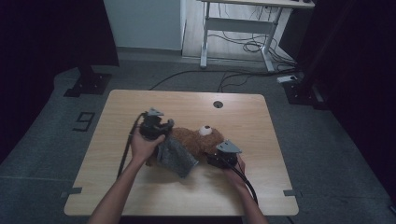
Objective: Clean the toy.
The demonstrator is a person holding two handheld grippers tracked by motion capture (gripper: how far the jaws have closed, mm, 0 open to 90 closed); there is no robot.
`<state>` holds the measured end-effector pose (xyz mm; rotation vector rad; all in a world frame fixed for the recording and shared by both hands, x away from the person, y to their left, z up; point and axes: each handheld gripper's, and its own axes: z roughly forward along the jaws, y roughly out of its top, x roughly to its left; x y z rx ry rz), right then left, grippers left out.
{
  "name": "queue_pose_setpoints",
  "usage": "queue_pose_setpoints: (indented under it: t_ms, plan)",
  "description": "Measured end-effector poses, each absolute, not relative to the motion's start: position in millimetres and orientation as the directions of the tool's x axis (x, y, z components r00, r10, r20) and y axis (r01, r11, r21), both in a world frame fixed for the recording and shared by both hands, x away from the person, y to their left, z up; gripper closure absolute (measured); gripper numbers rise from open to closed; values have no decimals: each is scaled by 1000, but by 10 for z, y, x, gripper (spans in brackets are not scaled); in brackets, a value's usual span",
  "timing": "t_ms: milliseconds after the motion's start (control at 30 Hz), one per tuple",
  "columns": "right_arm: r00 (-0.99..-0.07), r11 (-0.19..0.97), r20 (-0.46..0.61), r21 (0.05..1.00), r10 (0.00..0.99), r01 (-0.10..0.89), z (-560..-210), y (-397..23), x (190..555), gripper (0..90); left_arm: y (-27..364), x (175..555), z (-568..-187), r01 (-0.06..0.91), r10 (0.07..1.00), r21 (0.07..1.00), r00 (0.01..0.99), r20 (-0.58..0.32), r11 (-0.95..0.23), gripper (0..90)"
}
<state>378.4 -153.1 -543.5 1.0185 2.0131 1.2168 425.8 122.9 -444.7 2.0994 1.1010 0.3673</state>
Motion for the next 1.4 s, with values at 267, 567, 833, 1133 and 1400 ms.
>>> queue_pose_setpoints:
  t_ms: [267,567,833,1133,1400]
  plan:
    - [-609,236,88,871,788,432,-5309,-1736,3680,103,1190,4012,-4527,548,798,732,603,-8,-406,808]
    - [-617,111,199,897,761,427,-4928,-1888,3550,59,1353,3666,-4677,524,764,783,638,-99,-336,816]
    - [-604,190,193,838,774,512,-5168,-1707,3602,28,1369,3529,-4588,519,745,797,653,-137,-309,817]
    - [-573,185,184,831,799,524,-5246,-1676,3546,45,750,3573,-4253,425,672,839,734,-99,-341,822]
    - [-570,180,180,837,802,517,-5257,-1677,3525,50,-252,3648,-4311,362,572,820,819,-51,-444,819]
